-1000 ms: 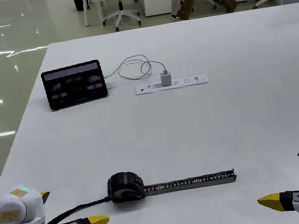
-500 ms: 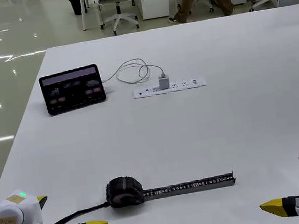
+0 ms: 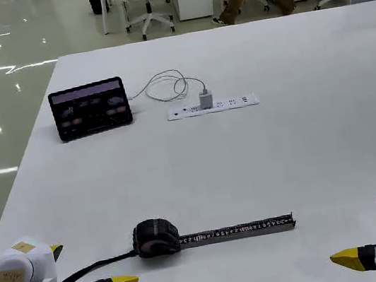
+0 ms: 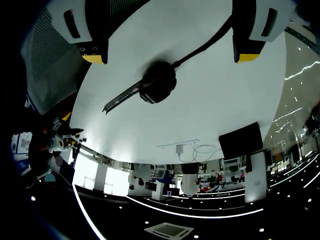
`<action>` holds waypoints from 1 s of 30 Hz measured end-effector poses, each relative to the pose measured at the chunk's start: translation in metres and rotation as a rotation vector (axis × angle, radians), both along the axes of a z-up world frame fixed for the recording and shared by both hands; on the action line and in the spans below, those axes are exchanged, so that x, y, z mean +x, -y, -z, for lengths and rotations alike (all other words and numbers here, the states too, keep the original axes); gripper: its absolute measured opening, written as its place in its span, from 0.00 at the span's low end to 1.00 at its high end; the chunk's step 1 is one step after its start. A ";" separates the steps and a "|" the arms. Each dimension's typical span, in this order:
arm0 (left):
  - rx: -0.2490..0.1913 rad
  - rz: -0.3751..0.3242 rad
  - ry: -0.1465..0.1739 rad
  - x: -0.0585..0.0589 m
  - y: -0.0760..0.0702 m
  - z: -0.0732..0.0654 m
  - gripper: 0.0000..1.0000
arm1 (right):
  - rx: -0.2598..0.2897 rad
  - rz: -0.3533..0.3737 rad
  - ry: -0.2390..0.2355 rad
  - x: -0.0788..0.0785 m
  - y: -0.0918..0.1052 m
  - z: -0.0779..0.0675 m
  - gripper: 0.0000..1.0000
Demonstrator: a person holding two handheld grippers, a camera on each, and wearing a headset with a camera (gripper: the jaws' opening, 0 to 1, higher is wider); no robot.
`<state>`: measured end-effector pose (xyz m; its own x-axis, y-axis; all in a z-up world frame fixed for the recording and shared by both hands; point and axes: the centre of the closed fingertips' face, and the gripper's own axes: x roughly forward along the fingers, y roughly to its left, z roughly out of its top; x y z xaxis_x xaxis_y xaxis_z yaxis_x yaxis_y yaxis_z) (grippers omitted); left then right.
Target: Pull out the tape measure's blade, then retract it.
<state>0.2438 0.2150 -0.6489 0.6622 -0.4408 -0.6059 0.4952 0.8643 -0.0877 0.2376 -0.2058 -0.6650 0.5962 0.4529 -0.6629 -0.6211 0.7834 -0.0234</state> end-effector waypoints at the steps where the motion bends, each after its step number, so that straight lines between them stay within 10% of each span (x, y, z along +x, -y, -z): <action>1: 0.002 0.000 -0.001 0.000 0.001 0.000 1.00 | -0.013 -0.047 -0.002 -0.003 -0.004 0.002 0.96; 30: 0.014 0.009 -0.033 0.039 0.070 0.015 0.99 | -0.068 -0.211 -0.038 0.030 -0.029 0.002 1.00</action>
<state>0.2825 0.1451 -0.6641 0.6374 -0.4380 -0.6339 0.5000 0.8611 -0.0921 0.2678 -0.1765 -0.6669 0.4671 0.5180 -0.7166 -0.7723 0.6336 -0.0453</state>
